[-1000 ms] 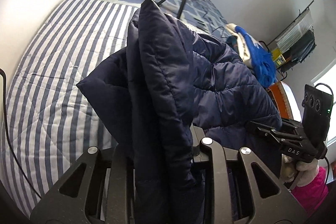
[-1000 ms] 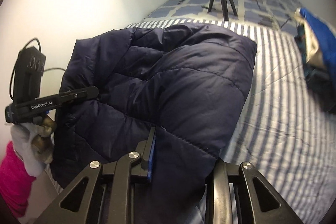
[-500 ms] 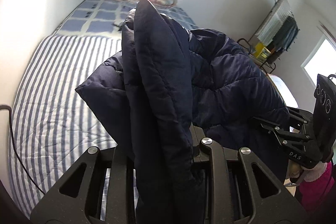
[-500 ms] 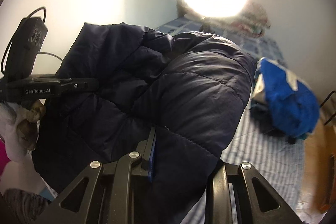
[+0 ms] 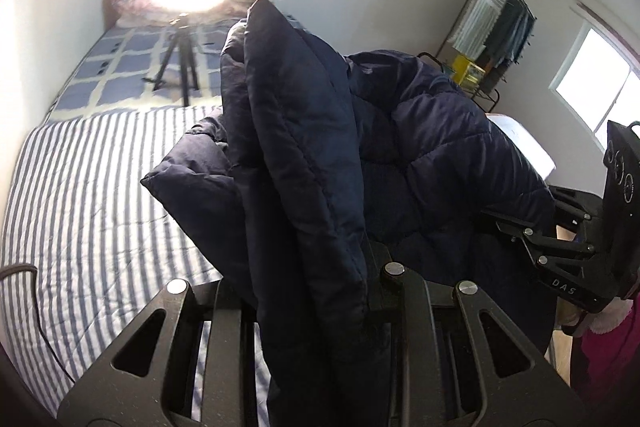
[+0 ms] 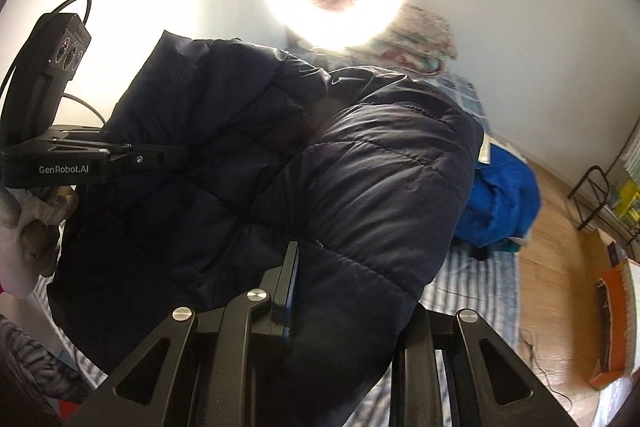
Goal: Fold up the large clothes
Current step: 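Lift the gripped navy jacket with both tools and fold it over itself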
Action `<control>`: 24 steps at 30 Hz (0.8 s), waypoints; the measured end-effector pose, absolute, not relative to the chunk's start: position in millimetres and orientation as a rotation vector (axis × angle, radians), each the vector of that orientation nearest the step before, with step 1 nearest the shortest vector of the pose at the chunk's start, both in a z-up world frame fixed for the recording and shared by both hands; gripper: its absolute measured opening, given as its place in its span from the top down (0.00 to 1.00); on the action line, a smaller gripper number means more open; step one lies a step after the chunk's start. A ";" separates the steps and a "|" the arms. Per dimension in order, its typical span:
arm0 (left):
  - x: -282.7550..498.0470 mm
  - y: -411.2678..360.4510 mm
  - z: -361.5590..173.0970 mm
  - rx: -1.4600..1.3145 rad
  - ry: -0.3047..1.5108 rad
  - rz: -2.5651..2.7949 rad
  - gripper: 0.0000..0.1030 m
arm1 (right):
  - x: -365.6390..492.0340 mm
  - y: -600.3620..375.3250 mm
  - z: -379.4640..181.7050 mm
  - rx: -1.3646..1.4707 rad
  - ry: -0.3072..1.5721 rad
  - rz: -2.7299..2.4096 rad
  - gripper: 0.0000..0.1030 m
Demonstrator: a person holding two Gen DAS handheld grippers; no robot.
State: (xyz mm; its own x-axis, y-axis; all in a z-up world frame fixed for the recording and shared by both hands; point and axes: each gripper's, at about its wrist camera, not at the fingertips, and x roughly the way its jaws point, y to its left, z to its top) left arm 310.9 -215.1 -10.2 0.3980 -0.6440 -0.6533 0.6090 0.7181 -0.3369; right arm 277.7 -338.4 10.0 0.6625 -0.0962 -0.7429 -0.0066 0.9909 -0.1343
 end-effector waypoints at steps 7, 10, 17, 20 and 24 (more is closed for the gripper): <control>322.9 -268.1 -5.8 -0.020 0.829 -0.835 0.77 | 270.6 -367.4 17.1 -0.165 0.833 -0.125 0.79; 336.4 -297.2 -4.7 -0.003 0.817 -0.853 0.77 | 277.3 -386.2 18.4 -0.167 0.829 -0.152 0.79; 379.7 -358.1 -9.5 -0.011 0.769 -0.911 0.77 | 309.8 -424.5 20.0 -0.234 0.817 -0.236 0.79; 402.1 -384.9 -17.3 -0.027 0.761 -0.927 0.77 | 330.5 -445.0 19.5 -0.255 0.820 -0.268 0.79; 429.5 -417.2 -22.1 -0.016 0.738 -0.927 0.77 | 358.1 -467.8 19.5 -0.282 0.821 -0.304 0.79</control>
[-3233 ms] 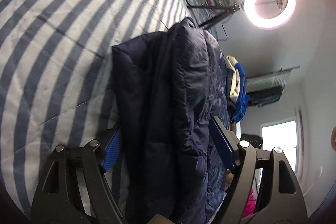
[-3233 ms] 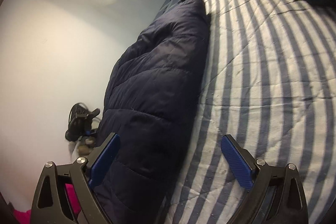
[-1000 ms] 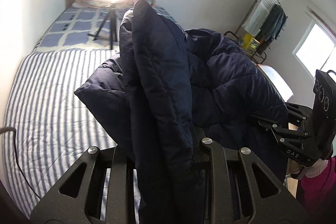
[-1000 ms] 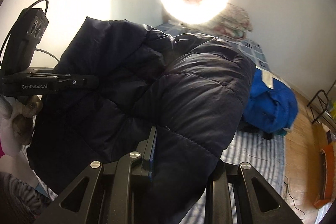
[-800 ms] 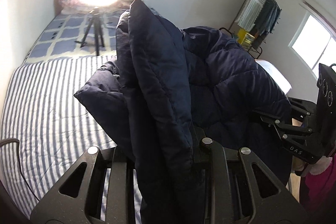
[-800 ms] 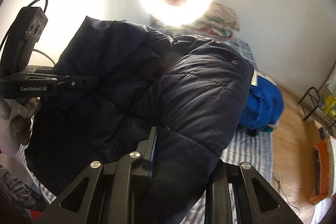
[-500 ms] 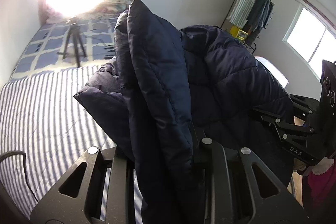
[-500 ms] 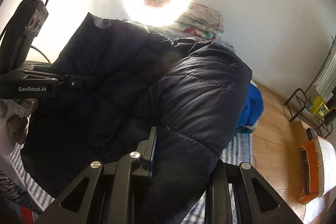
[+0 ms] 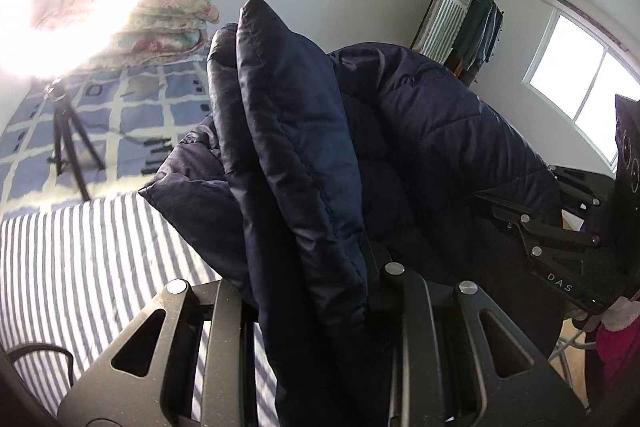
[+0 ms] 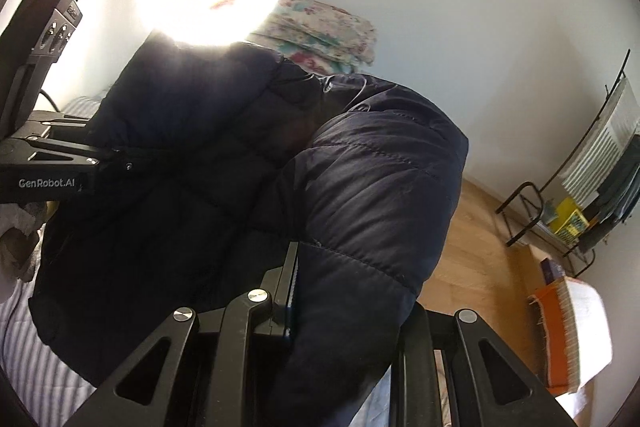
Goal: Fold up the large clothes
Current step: 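Lift the gripped navy jacket with both tools and fold it over itself, then lower the folded jacket onto the mattress and open both tools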
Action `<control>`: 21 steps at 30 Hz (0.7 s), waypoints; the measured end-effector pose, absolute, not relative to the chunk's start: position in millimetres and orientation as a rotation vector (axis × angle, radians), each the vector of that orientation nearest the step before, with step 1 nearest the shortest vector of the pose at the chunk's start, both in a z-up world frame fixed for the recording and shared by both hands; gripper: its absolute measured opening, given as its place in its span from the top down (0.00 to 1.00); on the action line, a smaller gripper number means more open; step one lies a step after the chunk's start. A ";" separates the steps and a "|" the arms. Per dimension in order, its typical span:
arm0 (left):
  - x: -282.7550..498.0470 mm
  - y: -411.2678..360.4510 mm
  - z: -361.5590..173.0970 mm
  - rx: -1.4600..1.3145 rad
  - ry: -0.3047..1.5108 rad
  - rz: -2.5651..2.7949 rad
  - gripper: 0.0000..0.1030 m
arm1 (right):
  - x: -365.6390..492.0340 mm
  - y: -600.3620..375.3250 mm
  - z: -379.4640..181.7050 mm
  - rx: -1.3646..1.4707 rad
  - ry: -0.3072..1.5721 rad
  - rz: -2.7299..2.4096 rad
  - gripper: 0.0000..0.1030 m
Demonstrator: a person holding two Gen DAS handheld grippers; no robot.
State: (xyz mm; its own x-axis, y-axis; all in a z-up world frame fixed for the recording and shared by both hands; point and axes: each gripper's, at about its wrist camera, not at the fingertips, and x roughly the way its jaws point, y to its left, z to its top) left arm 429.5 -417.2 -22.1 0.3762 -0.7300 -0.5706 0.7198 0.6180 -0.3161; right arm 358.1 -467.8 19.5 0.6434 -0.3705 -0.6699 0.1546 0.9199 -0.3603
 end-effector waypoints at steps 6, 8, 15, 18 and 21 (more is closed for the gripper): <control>469.7 -452.6 -18.2 -0.004 0.733 -0.920 0.77 | 406.4 -500.3 21.2 -0.340 0.820 -0.343 0.80; 486.2 -463.3 -17.8 -0.007 0.734 -0.917 0.77 | 422.8 -514.9 22.2 -0.351 0.816 -0.353 0.80; 534.5 -498.1 -24.2 -0.017 0.730 -0.894 0.77 | 465.2 -552.5 20.4 -0.380 0.814 -0.371 0.80; 551.1 -509.2 -28.0 -0.026 0.734 -0.878 0.77 | 488.5 -563.8 16.5 -0.408 0.816 -0.372 0.80; 569.3 -520.6 -30.9 -0.031 0.729 -0.859 0.77 | 506.1 -569.8 12.5 -0.426 0.810 -0.376 0.80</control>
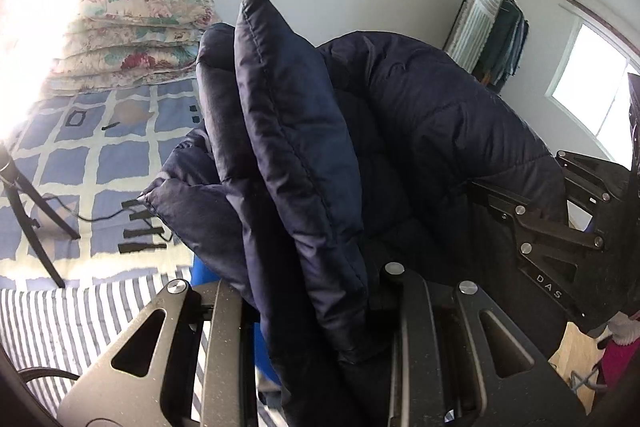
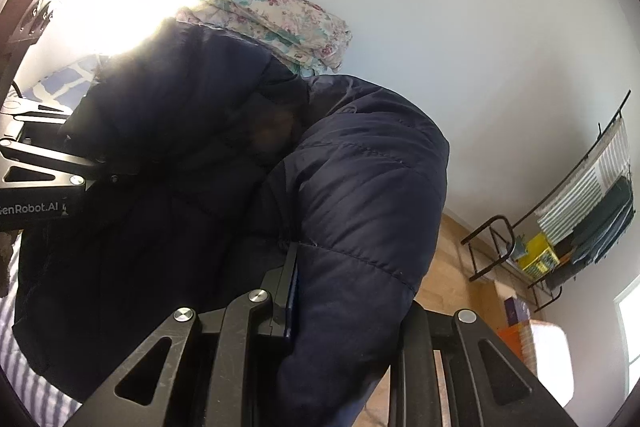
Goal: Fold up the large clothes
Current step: 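Lower the folded jacket onto the mattress and open both tools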
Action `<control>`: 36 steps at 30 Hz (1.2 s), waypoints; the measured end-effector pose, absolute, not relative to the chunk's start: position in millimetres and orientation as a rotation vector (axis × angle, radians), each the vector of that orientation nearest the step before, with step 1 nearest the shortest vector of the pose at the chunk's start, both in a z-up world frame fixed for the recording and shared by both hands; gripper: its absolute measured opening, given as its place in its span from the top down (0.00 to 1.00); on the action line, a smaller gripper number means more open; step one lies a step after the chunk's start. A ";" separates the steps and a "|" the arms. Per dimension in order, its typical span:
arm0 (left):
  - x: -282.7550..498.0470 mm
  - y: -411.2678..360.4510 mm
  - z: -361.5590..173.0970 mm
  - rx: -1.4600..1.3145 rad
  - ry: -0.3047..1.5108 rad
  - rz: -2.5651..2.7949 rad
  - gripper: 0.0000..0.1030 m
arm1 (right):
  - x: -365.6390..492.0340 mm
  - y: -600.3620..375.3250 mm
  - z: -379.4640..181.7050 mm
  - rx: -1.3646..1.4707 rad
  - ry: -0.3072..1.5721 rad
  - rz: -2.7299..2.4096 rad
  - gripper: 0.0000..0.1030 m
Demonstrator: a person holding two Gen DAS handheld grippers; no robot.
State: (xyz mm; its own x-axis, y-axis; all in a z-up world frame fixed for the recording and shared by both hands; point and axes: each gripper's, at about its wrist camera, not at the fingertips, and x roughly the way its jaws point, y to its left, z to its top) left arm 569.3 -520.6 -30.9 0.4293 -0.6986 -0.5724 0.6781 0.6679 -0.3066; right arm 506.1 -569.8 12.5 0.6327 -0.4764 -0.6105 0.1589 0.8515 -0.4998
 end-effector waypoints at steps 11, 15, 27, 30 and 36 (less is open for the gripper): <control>609.5 -557.7 -55.9 -0.006 0.761 -0.822 0.77 | 548.7 -617.8 -23.0 -0.310 0.840 -0.354 0.80; 613.3 -559.9 -72.3 0.015 0.796 -0.786 0.72 | 558.3 -648.1 -44.0 -0.229 0.921 -0.328 0.73; 608.5 -548.2 -90.9 0.095 0.787 -0.660 0.41 | 515.3 -707.5 -53.8 -0.022 0.903 -0.468 0.34; 600.2 -542.2 -89.4 0.116 0.764 -0.640 0.41 | 501.7 -701.4 -55.4 -0.048 0.919 -0.469 0.35; 582.5 -517.9 -97.5 0.158 0.762 -0.586 0.41 | 477.7 -693.0 -58.6 -0.065 0.952 -0.485 0.36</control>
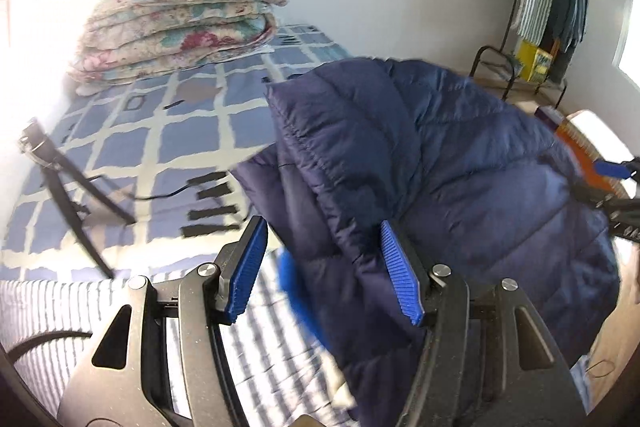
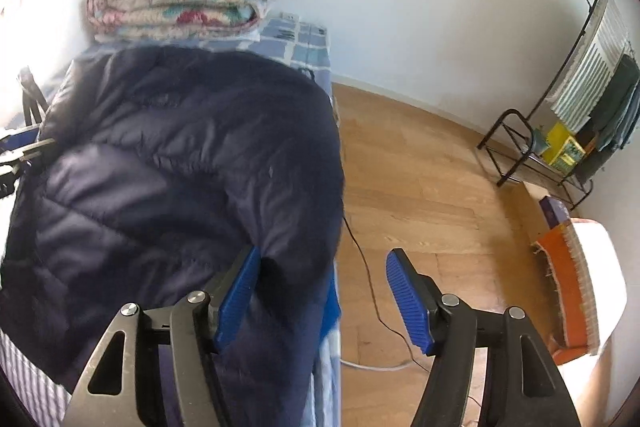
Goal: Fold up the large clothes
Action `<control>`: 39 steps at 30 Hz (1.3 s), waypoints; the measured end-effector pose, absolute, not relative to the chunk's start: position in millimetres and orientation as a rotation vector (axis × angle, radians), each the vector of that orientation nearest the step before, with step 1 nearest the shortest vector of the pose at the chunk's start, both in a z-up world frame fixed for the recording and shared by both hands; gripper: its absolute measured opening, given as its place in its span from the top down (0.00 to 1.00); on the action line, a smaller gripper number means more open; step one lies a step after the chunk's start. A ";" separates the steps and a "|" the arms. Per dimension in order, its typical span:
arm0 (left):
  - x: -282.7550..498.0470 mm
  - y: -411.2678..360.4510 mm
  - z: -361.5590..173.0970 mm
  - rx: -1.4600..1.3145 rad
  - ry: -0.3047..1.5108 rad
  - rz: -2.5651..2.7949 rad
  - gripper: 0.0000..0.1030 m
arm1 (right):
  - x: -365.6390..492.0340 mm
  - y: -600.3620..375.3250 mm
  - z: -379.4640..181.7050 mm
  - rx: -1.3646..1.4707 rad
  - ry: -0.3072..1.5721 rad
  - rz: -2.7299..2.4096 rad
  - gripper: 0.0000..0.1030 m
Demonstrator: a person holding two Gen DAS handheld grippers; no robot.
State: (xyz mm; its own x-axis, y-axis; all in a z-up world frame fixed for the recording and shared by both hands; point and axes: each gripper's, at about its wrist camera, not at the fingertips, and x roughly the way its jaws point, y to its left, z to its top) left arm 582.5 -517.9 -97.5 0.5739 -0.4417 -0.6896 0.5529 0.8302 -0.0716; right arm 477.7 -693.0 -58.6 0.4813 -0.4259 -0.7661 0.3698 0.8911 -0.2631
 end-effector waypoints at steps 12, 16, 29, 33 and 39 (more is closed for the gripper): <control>499.8 -455.7 -45.2 0.130 0.673 -0.587 0.41 | 418.8 -638.2 -13.8 -0.026 0.838 -0.506 0.37; 457.9 -434.6 -13.3 0.130 0.633 -0.611 0.41 | 392.7 -604.6 20.4 -0.051 0.806 -0.512 0.37; 288.7 -320.2 115.4 0.110 0.443 -0.649 0.41 | 276.0 -487.6 155.8 -0.048 0.640 -0.530 0.33; 246.5 -291.8 130.0 0.113 0.411 -0.658 0.41 | 242.1 -456.2 169.9 -0.038 0.619 -0.523 0.31; 189.5 -251.5 136.4 0.127 0.387 -0.661 0.41 | 205.7 -414.2 165.8 -0.024 0.609 -0.495 0.27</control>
State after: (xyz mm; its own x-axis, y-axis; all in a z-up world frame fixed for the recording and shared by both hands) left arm 189.5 -251.5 136.4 0.7215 -0.5729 -0.3889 0.6197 0.7848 -0.0065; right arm 205.7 -414.2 165.8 0.7073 -0.4529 -0.5427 0.4391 0.8832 -0.1647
